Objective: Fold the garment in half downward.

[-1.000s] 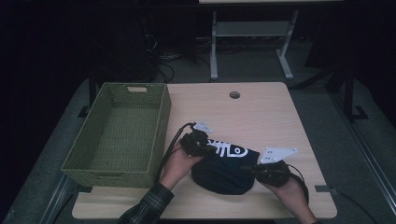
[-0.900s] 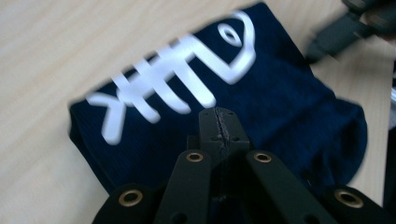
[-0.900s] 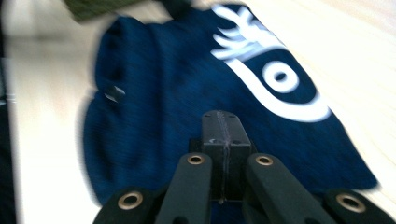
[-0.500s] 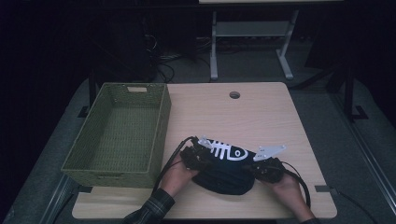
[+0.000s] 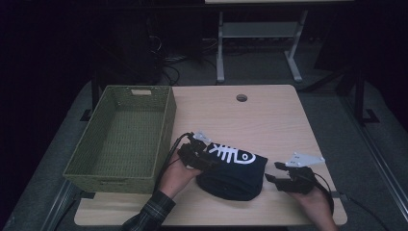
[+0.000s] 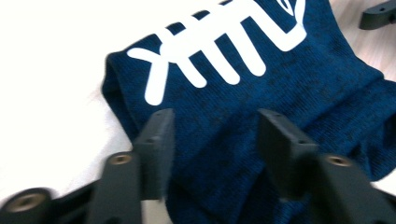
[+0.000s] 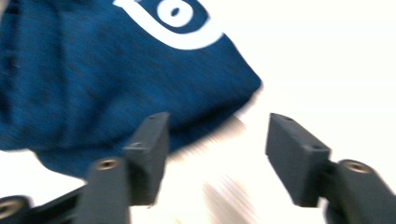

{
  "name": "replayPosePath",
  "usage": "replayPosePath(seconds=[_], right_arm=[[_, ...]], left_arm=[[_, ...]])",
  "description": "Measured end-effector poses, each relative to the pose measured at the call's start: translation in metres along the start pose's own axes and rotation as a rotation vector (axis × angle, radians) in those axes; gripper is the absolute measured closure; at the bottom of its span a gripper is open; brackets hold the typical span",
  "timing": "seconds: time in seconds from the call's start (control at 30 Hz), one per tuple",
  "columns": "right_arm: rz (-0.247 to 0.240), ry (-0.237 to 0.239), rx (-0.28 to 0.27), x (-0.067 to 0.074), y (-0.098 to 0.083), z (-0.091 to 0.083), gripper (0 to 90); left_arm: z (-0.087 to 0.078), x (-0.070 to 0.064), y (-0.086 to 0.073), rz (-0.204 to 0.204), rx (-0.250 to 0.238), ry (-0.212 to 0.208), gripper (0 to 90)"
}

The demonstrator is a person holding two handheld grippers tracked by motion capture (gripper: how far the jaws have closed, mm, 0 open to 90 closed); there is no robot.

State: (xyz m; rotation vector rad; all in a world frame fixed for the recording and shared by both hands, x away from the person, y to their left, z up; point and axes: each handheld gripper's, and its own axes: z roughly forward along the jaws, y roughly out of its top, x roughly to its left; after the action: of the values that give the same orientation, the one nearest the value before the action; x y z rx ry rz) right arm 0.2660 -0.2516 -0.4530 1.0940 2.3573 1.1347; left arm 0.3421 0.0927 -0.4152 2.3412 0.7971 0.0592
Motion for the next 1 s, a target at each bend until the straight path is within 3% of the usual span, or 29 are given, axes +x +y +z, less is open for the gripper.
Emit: replayPosePath(seconds=[0.13, 0.3, 0.4, 0.57, 1.0], right_arm=[[0.055, -0.060, 0.025, -0.011, -0.016, -0.002, 15.4], [0.109, -0.123, 0.053, -0.023, -0.027, 0.001, 5.7], [0.124, -0.148, 0.064, -0.024, -0.029, 0.005, 4.9], [0.094, -0.159, 0.082, -0.021, -0.030, 0.009, 1.9], [0.106, -0.147, 0.089, -0.022, -0.030, 0.009, 1.8]], left_arm=[[0.003, 0.005, -0.001, -0.013, 0.005, 0.014, 28.9], [0.013, 0.009, -0.003, -0.035, 0.012, 0.013, 17.0], [0.017, 0.011, -0.005, -0.041, 0.020, 0.017, 14.6], [0.024, 0.014, -0.008, -0.039, 0.046, 0.021, 13.5], [0.038, 0.018, -0.013, -0.059, 0.063, 0.003, 12.8]])
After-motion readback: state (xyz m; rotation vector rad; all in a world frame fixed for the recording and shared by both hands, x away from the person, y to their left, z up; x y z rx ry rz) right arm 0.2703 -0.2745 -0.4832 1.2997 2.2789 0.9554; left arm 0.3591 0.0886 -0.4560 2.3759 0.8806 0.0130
